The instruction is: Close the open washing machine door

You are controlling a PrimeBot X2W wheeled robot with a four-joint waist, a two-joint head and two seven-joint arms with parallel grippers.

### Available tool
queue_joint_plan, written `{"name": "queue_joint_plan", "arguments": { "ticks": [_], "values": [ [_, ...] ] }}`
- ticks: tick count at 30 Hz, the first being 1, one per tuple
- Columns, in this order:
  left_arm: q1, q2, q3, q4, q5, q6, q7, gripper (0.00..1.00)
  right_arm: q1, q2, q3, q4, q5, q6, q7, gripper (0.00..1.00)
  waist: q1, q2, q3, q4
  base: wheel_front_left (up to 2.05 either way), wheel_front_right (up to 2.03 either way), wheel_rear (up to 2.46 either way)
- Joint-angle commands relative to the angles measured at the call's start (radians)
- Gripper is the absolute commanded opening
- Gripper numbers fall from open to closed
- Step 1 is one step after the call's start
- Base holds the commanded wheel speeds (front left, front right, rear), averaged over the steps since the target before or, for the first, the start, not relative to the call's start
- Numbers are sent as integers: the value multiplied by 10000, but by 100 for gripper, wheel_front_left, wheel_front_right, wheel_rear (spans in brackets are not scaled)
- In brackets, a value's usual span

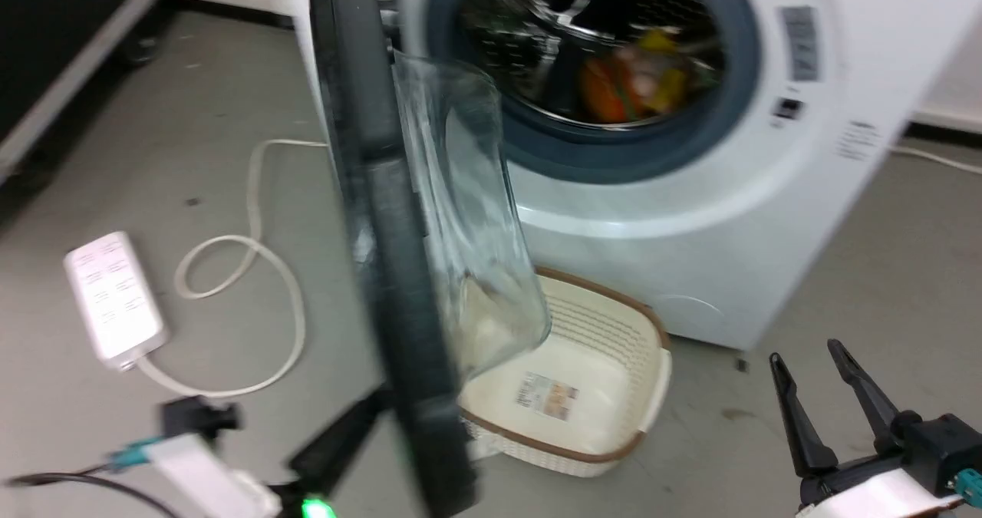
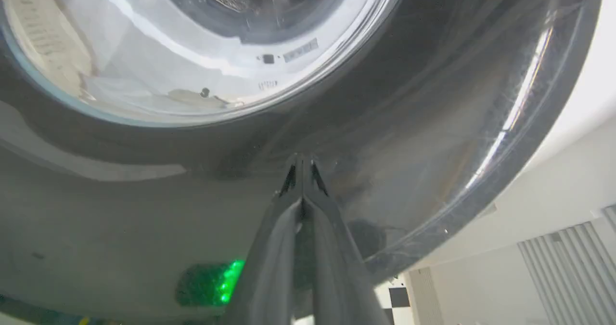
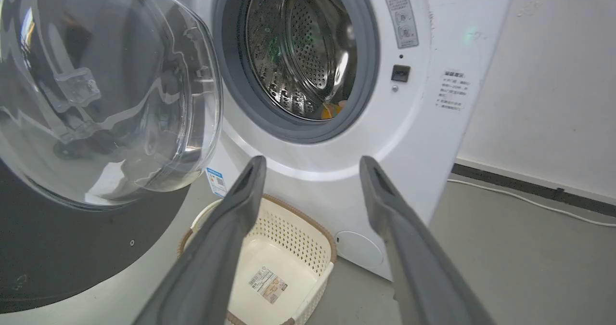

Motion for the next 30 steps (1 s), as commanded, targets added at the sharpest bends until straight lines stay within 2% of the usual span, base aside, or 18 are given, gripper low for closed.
{"name": "queue_joint_plan", "arguments": {
  "ticks": [1,9,17,23,30],
  "values": [
    [35,-31,-247,32,-85,-132,-170,0,-103,13,10,-42,-36,8,-29,100,1,0,220,-651,0,0,0],
    [-1178,-32,-2674,1259,-260,-1079,-2895,0,-342,-36,168,-101,83,8,-28,100,1,0,955,-2508,0,0,0],
    [-4045,-33,-3992,3356,-658,-1348,-5600,0,-729,84,76,-22,204,8,-41,100,1,0,1833,-3996,0,0,0],
    [-6320,-33,-4404,5029,-1815,-1375,-7592,0,-1003,233,275,-45,277,8,-46,100,1,0,2244,-4572,0,0,0],
    [-7984,-33,-4641,6231,-2344,-1378,-8540,0,-1142,356,433,-68,129,8,-48,100,1,0,2235,-4576,0,0,0]
  ]
}}
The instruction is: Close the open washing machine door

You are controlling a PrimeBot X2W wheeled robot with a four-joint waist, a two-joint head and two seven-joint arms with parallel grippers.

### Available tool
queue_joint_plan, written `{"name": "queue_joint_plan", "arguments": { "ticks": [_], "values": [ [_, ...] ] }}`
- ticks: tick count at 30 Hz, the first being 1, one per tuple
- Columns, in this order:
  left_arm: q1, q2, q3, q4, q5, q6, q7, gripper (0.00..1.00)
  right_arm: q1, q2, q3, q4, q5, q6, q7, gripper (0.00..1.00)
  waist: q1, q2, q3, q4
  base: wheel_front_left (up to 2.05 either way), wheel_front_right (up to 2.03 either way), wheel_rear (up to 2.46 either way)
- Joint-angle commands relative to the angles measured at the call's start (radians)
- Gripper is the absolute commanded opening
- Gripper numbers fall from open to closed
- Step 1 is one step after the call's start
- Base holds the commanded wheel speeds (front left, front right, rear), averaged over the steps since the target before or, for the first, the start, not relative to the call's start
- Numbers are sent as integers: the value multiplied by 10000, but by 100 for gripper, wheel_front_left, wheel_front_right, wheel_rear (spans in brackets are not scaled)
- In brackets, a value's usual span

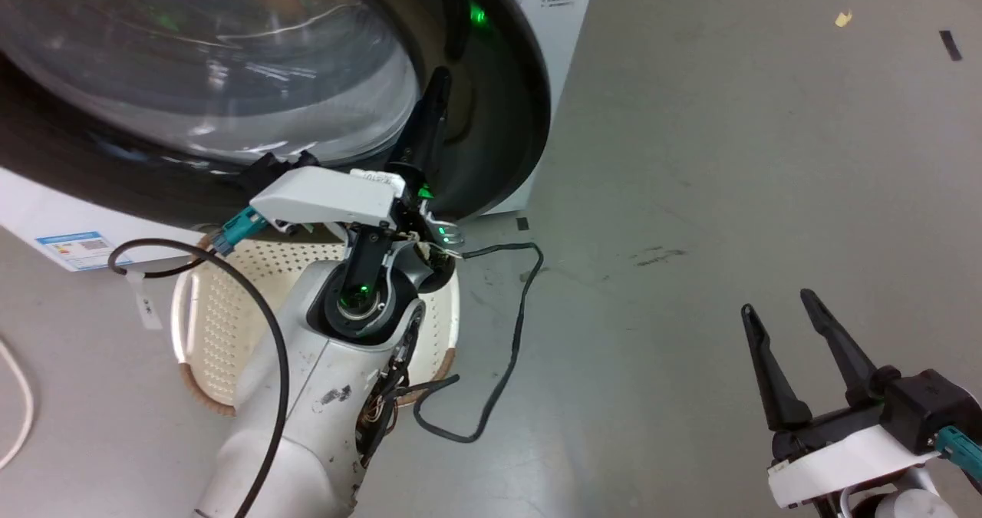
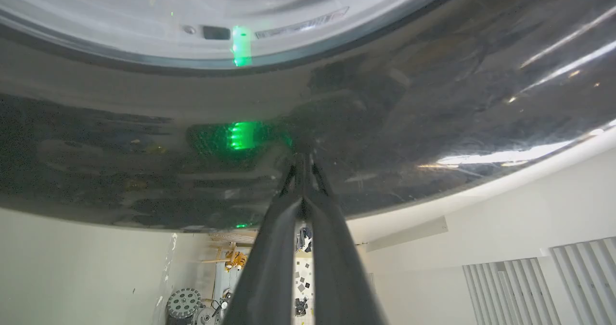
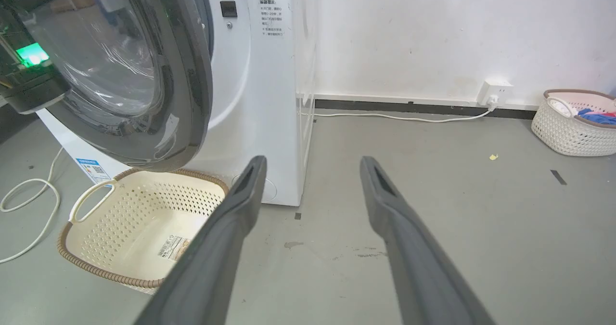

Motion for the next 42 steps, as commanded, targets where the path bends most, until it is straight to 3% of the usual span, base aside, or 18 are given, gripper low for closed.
{"name": "queue_joint_plan", "arguments": {
  "ticks": [1,6,9,10,11,12,17,19,21,24,28,33,36,39,42],
  "values": [
    [-44,24,-61,36,-51,-44,-21,0,-165,35,-14,-44,-59,8,-44,100,-3,-1,-88,113,0,0,0],
    [645,24,-282,-275,451,-45,286,0,-42,-18,-149,-148,-195,8,-44,100,-3,-1,-589,579,0,0,0],
    [1599,369,-611,-889,1502,-45,468,0,108,-9,-246,-239,-212,8,-44,100,-3,-1,-997,930,0,0,0],
    [1968,533,-781,-1137,1863,-45,485,13,179,-11,-289,-272,-214,8,-44,100,-3,-1,-1147,1081,0,0,0],
    [2383,679,-882,-1394,2065,-45,499,73,252,-16,-288,-311,-241,8,-45,100,-3,-1,-1280,1198,0,0,0],
    [2783,854,-962,-1721,2260,-45,503,100,338,-28,-285,-347,-291,8,-45,100,-3,-1,-1448,1337,0,0,0],
    [4600,2338,-1229,-2847,4477,-45,-877,100,823,-17,-281,-464,-420,8,-45,100,-3,-1,-2142,1978,0,0,0],
    [5096,2969,-1123,-2628,6008,34,-1311,100,1024,-26,-324,-512,-482,8,-45,100,-3,-1,-2373,2252,0,0,0],
    [5365,3337,-808,-2385,8154,797,-1429,100,1221,10,-427,-575,-569,8,-45,100,-3,-1,-2546,2529,0,0,0],
    [6080,2904,458,-3087,10621,1420,-1442,100,1450,150,-445,-658,-644,8,-45,100,-3,-1,-2757,2801,0,0,0],
    [7153,2179,1916,-4129,13223,1685,-1446,100,1627,298,-440,-696,-763,8,-45,100,-3,-1,-2887,3021,0,0,0],
    [8099,1323,2691,-4959,15751,1861,-1447,100,1783,485,-283,-653,-847,8,-45,100,-3,-1,-2922,3156,0,0,0],
    [8484,1337,2560,-4778,17202,2108,-1447,100,1875,578,-175,-542,-815,8,-45,100,-3,-1,-2914,3214,0,0,0],
    [8620,1057,2412,-4810,17740,2333,-1448,100,1916,632,-122,-429,-798,8,-45,100,-3,-1,-2887,3291,0,0,0],
    [8675,932,2304,-4870,17919,2259,-1448,100,1907,648,0,-376,-684,8,-45,100,-3,-1,-2753,3444,0,0,0]
  ]
}}
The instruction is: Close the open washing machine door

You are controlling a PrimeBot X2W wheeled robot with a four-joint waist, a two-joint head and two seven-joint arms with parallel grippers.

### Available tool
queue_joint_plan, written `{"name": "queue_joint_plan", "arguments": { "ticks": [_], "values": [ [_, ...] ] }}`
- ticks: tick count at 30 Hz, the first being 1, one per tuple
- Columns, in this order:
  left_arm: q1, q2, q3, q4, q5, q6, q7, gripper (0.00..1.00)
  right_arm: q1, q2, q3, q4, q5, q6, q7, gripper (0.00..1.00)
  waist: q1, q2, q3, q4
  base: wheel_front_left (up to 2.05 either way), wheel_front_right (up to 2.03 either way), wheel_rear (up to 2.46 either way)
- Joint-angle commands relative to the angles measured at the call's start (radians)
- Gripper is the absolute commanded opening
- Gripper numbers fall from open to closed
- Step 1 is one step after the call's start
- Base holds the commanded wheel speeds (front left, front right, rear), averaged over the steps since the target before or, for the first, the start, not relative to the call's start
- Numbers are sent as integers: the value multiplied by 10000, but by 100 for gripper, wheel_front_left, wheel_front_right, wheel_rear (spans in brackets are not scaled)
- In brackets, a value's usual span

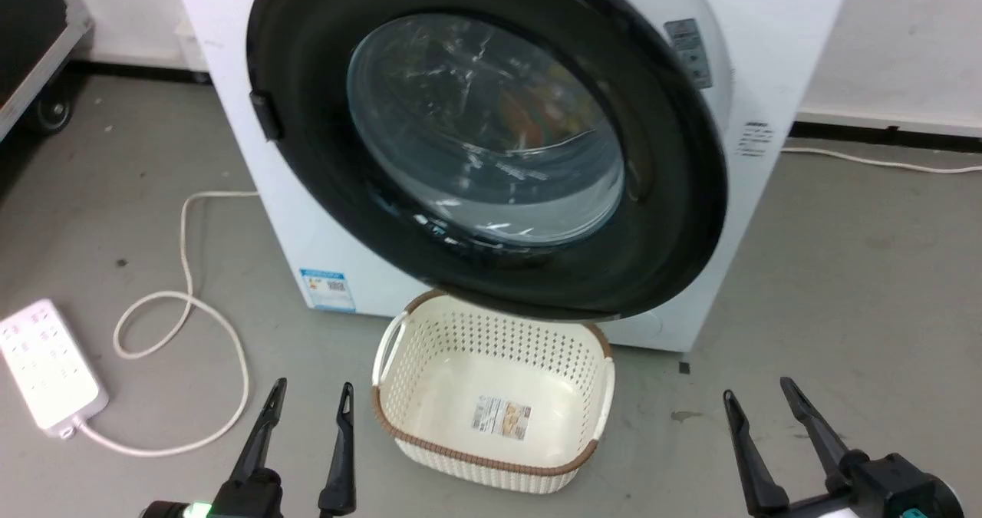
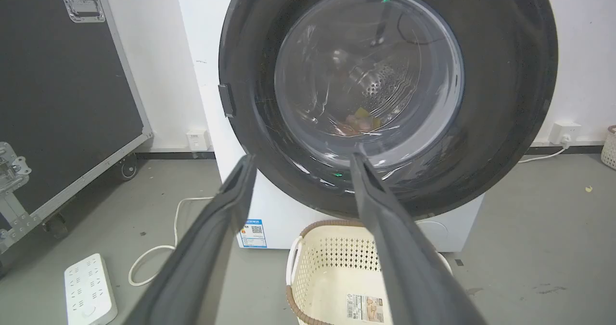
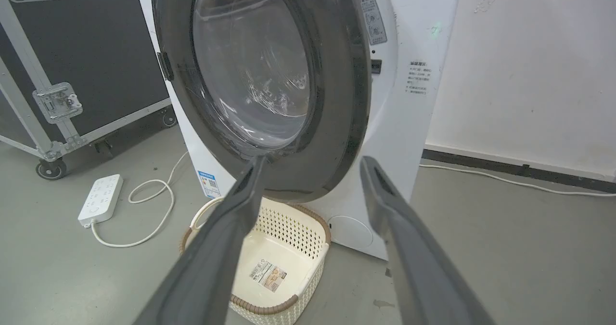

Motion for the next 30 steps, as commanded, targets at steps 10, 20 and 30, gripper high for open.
{"name": "queue_joint_plan", "arguments": {
  "ticks": [10,20,30],
  "values": [
    [-444,-265,-52,-269,405,-137,-43,100,-2334,-1642,1834,1,908,8,491,0,1,0,1410,720,0,0,0],
    [-1541,-608,-505,-410,544,-63,-43,100,-6313,-4390,3213,1511,2952,8,1216,0,1,0,3099,1475,0,0,0],
    [-2037,-764,-730,-522,536,196,-43,100,-9018,-5574,3972,3642,4635,8,1212,0,1,0,3756,1945,0,0,0]
  ]
}}
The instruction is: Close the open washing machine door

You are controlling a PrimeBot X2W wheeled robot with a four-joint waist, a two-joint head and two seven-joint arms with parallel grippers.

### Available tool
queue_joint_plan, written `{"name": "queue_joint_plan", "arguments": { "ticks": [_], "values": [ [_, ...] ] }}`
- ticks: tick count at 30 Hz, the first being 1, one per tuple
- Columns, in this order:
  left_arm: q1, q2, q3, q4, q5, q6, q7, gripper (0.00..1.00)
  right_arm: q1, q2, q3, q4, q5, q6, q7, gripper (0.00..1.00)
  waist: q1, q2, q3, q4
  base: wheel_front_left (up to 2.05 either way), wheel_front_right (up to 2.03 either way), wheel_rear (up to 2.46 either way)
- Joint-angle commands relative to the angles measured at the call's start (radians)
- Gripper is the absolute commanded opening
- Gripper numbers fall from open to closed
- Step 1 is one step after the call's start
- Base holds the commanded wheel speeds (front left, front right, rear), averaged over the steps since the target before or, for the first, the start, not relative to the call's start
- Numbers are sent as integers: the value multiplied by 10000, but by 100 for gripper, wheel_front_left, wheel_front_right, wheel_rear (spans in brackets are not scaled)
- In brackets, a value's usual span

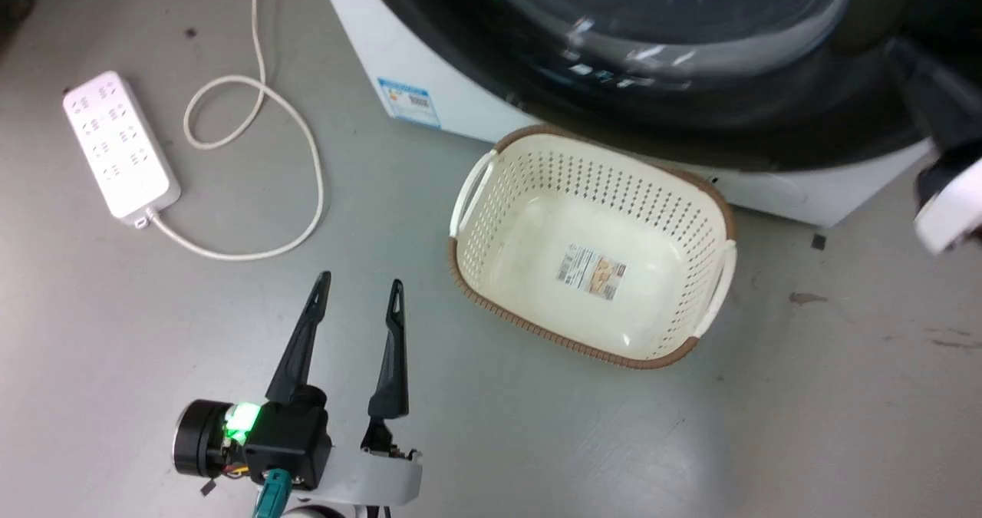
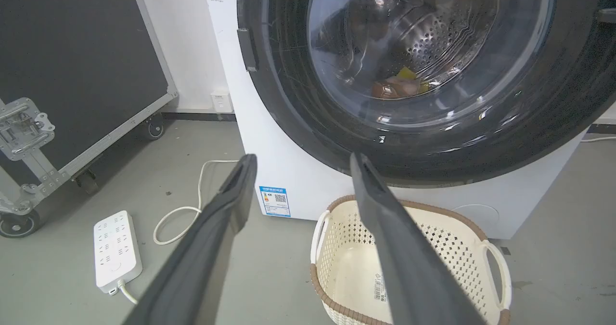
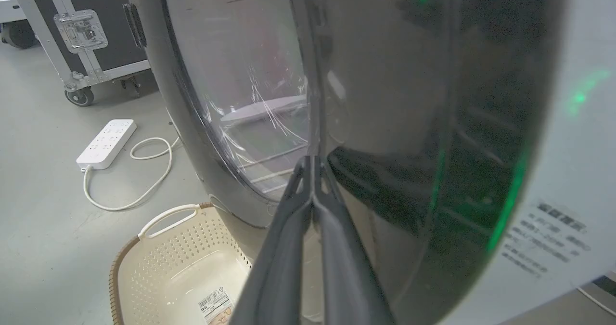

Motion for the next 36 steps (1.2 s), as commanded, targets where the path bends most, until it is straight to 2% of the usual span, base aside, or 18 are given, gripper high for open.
{"name": "queue_joint_plan", "arguments": {
  "ticks": [1,9,16,17,18,23,29,30,31,32,33,34,35,36],
  "values": [
    [-225,-65,-30,-77,22,101,-43,100,-520,-150,-10,351,277,-19,-14,0,-3,-1,181,119,0,0,0],
    [-301,-105,-124,-101,47,213,-43,100,-1746,-103,-99,1766,894,-19,-98,0,-3,-1,345,142,0,0,0],
    [-391,-100,-62,104,1,140,-43,100,-1653,81,122,2335,1239,-19,-688,0,-3,-1,-45,-62,0,0,0],
    [-378,-94,-35,150,-27,108,-43,100,-1553,99,200,2379,1199,-19,-776,43,-3,-1,-184,-110,0,0,0],
    [-365,-88,-10,203,-60,66,-43,100,-1431,128,248,2395,1173,-19,-879,100,-3,-1,-346,-161,0,0,0],
    [-141,-77,215,498,-292,-137,-43,100,-385,394,294,2054,904,-19,-1216,100,-3,-1,-1357,-563,0,0,0],
    [121,3,431,711,-394,-422,-43,100,1293,822,-769,722,-95,-19,-1276,100,-3,-1,-2251,-1081,0,0,0],
    [240,15,524,779,-447,-534,-43,100,2210,1287,-1676,23,-531,-19,-1278,100,-3,-1,-2545,-1312,0,0,0],
    [240,15,524,779,-447,-534,-43,100,2210,1287,-1676,23,-531,-19,-1278,100,-3,-1,-2545,-1312,0,0,0],
    [382,36,609,834,-476,-643,-43,100,3157,1772,-2489,-746,-1273,-19,-1279,100,-3,-1,-2794,-1550,0,0,0],
    [455,38,648,853,-499,-699,-43,100,3625,2056,-2871,-1118,-1651,-19,-1279,100,-3,-1,-2867,-1652,0,0,0],
    [560,48,741,894,-524,-786,-43,100,4432,2801,-3585,-1709,-2278,-19,-1280,100,-3,-1,-2971,-1903,0,0,0],
    [560,48,741,894,-524,-786,-43,100,4432,2801,-3585,-1709,-2278,-19,-1280,100,-3,-1,-2971,-1903,0,0,0],
    [582,44,775,926,-537,-824,-43,100,4802,3145,-3871,-1969,-2591,-19,-1280,100,-3,-1,-2995,-1993,0,0,0]
  ]
}}
